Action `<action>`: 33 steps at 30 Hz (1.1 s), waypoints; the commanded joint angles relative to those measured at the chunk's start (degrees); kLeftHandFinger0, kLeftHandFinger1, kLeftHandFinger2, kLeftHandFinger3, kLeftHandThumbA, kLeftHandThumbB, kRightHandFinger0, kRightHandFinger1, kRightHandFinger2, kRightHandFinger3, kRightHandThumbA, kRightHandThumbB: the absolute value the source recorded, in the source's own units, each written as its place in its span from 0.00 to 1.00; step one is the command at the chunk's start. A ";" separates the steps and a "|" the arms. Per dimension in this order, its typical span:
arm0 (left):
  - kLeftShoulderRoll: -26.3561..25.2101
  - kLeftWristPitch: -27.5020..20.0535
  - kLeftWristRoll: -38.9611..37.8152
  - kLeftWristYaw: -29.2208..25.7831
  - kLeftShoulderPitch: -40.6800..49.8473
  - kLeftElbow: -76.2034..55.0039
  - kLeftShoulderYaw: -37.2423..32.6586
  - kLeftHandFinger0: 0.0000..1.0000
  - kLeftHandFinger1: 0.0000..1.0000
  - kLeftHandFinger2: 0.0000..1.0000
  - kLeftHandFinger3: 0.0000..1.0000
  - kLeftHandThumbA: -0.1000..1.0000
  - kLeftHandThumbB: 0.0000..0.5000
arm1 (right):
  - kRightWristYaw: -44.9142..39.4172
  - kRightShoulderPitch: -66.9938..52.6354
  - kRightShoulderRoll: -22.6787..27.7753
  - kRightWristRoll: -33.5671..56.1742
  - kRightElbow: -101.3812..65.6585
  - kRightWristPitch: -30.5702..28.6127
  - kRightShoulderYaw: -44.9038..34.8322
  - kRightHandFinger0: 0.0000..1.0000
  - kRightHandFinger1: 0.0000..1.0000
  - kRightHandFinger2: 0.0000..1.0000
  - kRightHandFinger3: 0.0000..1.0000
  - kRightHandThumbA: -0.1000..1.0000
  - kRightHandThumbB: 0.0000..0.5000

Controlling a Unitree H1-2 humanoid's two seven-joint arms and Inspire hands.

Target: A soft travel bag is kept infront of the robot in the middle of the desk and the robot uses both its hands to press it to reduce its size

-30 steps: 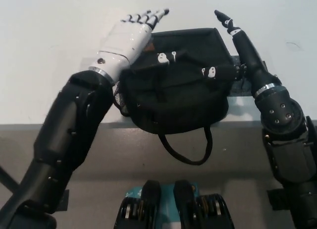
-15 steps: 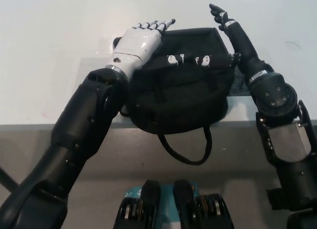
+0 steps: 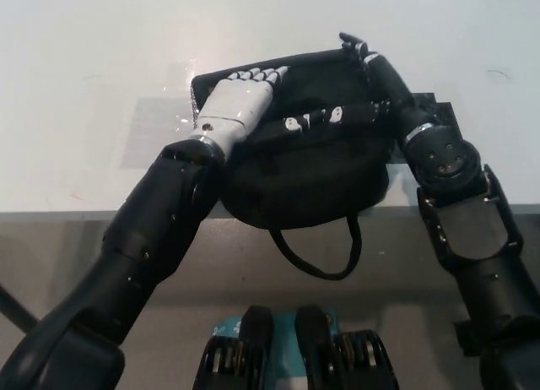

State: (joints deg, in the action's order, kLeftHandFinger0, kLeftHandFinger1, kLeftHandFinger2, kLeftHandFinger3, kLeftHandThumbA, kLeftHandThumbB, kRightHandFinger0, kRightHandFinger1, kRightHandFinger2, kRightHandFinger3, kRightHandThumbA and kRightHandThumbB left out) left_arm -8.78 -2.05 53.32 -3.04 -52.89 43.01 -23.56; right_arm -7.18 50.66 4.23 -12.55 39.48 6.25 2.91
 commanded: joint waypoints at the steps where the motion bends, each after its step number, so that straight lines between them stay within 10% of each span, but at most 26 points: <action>1: -0.19 0.47 0.26 -3.39 -0.76 0.59 -1.75 1.00 1.00 1.00 1.00 1.00 0.49 | 0.73 3.86 -1.35 0.00 3.18 -5.94 2.23 1.00 1.00 1.00 1.00 1.00 0.63; 8: -0.95 -1.98 -1.18 -6.33 1.70 5.71 -3.29 1.00 1.00 1.00 1.00 1.00 0.55 | 1.16 1.75 -0.41 -2.45 10.84 -8.74 6.98 1.00 1.00 1.00 1.00 1.00 0.63; 18: 1.93 -2.75 -3.38 -11.23 8.46 21.76 -4.98 1.00 1.00 1.00 1.00 1.00 0.29 | 8.58 -2.65 -0.41 -7.99 27.19 -16.43 15.51 1.00 1.00 1.00 1.00 1.00 0.47; 33: 5.06 -5.54 -3.05 -21.49 10.86 34.06 -8.95 1.00 1.00 1.00 1.00 1.00 0.47 | 24.27 -5.99 -0.83 -13.05 40.88 -18.82 23.74 1.00 1.00 1.00 1.00 1.00 0.22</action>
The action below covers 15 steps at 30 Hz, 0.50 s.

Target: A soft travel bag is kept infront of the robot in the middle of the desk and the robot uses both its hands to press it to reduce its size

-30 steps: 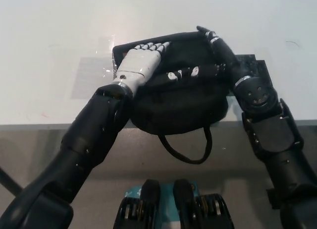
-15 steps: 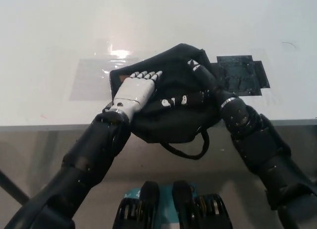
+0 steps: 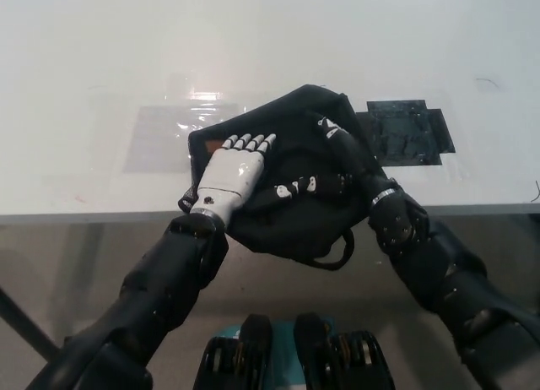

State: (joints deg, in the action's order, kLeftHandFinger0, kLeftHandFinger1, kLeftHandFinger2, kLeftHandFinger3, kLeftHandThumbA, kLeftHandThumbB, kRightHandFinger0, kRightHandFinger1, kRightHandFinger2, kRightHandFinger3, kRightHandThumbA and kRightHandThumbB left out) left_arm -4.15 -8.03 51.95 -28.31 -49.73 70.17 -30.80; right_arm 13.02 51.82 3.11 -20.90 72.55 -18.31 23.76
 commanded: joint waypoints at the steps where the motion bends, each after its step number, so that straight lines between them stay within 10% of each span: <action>1: 0.29 0.40 -1.75 3.74 7.65 7.10 -1.87 1.00 1.00 1.00 1.00 1.00 0.47 | 4.22 -7.20 0.21 -4.72 8.14 6.01 3.37 1.00 1.00 1.00 1.00 1.00 0.22; 15: -1.35 -1.25 -2.66 2.67 5.74 6.43 -4.15 1.00 1.00 1.00 1.00 1.00 0.47 | 4.82 -3.14 0.58 -4.18 7.39 5.40 4.44 1.00 1.00 1.00 1.00 1.00 0.25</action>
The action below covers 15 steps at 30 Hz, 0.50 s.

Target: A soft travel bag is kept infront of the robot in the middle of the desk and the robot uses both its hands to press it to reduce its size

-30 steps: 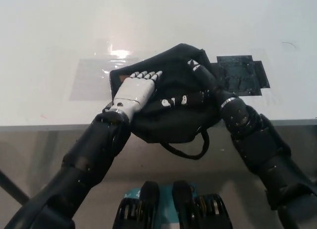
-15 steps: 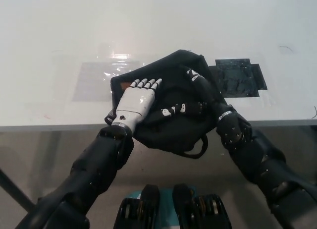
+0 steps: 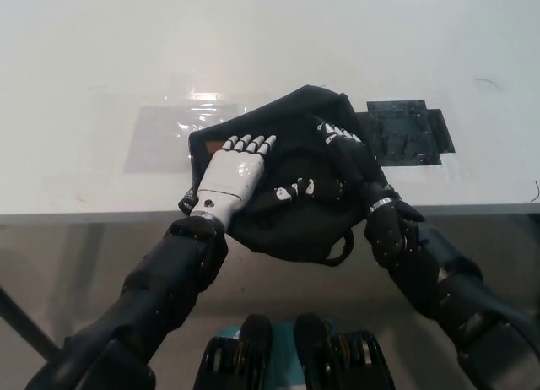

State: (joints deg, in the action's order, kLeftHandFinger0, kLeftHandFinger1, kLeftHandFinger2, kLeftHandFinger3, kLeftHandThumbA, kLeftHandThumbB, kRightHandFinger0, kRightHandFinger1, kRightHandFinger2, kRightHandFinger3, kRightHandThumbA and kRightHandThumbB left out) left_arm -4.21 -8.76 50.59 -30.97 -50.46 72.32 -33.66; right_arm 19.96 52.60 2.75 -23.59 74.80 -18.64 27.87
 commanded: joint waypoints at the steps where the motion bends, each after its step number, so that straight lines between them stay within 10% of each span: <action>1: -1.67 -0.84 -1.51 5.18 6.09 3.50 -1.31 1.00 1.00 1.00 1.00 1.00 0.47 | -1.93 -3.12 1.15 -1.50 4.50 5.19 0.26 1.00 1.00 1.00 1.00 1.00 0.25; 15: -12.44 0.94 -6.80 13.22 0.65 -36.07 6.48 1.00 1.00 1.00 1.00 1.00 0.46 | -7.60 0.47 7.17 1.60 -35.13 9.01 -8.68 1.00 1.00 1.00 1.00 1.00 0.19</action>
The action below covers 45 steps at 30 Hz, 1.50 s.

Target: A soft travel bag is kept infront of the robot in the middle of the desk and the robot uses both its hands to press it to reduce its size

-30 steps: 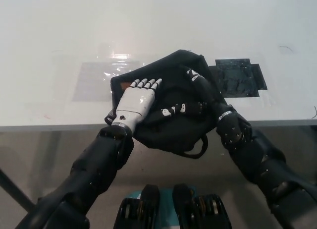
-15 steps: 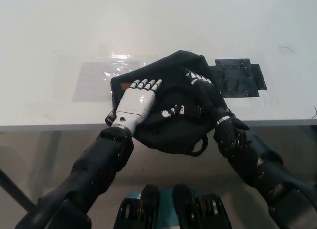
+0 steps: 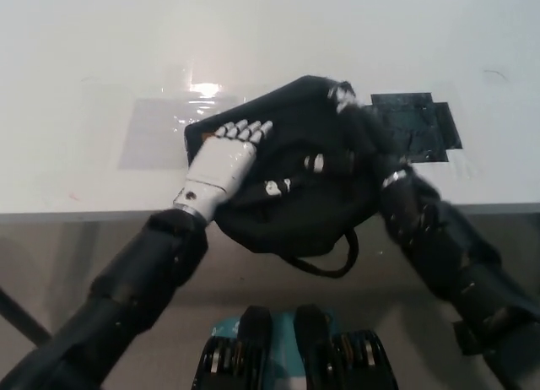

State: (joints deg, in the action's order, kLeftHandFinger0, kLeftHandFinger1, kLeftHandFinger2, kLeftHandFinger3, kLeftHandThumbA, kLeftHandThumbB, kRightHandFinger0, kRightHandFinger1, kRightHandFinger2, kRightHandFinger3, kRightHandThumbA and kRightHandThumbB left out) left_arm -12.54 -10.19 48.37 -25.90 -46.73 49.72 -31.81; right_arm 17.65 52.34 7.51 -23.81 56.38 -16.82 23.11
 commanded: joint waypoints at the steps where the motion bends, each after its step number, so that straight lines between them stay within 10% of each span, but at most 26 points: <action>1: -4.75 4.31 -5.24 11.22 -3.66 -17.62 5.77 1.00 1.00 1.00 1.00 1.00 0.46 | -5.77 0.57 2.56 2.31 -20.19 7.71 -4.76 1.00 1.00 1.00 1.00 1.00 0.18; 11: -7.46 9.67 -9.37 21.49 -4.71 -41.53 13.64 1.00 1.00 1.00 1.00 1.00 0.50 | -12.24 -2.35 4.18 6.59 -45.93 18.50 -11.74 1.00 1.00 1.00 1.00 1.00 0.40; 29: -9.35 11.77 -20.68 29.98 7.15 -68.39 22.85 1.00 1.00 1.00 1.00 1.00 0.49 | -16.92 -15.88 7.68 10.78 -76.21 21.84 -19.33 1.00 1.00 1.00 1.00 1.00 0.30; 37: -7.32 17.37 -33.88 30.48 24.49 -92.11 27.68 1.00 1.00 1.00 1.00 1.00 0.73 | -17.72 -26.07 7.76 17.21 -94.65 21.07 -21.28 1.00 1.00 1.00 1.00 1.00 0.30; 45: -4.99 3.66 -35.88 24.15 46.11 -101.21 26.47 1.00 1.00 1.00 1.00 1.00 0.43 | -16.37 -41.07 7.23 20.87 -107.03 16.96 -21.13 1.00 1.00 1.00 1.00 1.00 0.29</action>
State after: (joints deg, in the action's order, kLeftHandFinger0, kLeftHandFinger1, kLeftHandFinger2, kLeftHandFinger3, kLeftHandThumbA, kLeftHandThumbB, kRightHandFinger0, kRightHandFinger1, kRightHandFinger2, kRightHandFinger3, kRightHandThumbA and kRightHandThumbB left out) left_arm -18.21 0.12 22.65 1.41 -9.61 -43.10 -7.75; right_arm 2.25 17.34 13.35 -10.80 -40.24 3.74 4.10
